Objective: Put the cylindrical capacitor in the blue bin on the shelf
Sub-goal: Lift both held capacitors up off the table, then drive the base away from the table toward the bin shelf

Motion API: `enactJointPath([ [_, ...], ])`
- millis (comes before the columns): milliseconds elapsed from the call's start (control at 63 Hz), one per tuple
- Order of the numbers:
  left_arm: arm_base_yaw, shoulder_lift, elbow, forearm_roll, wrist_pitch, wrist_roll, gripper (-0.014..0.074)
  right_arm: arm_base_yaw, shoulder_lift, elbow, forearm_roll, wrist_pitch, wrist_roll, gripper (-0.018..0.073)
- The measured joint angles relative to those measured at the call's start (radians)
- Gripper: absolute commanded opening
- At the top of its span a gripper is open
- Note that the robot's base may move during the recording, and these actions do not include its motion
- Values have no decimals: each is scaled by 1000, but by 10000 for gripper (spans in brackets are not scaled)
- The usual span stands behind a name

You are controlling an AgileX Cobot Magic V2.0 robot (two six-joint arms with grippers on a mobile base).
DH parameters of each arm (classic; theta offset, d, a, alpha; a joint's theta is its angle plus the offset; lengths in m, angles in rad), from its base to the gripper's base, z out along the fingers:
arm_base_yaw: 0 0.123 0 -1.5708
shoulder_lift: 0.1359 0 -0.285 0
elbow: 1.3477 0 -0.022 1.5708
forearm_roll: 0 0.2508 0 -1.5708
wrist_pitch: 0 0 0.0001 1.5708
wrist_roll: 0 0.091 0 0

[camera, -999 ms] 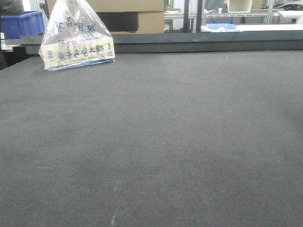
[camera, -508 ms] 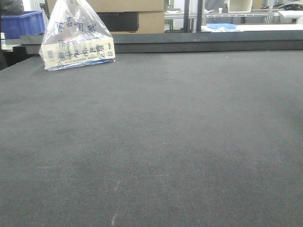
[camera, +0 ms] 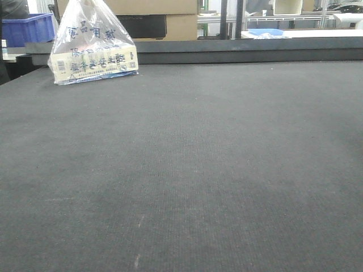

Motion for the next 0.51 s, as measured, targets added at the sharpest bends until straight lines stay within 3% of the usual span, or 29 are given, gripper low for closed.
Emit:
enactJointPath([
  [508,0,0,0,0,0,0,-111,0,0,0,0,0,0,-162],
])
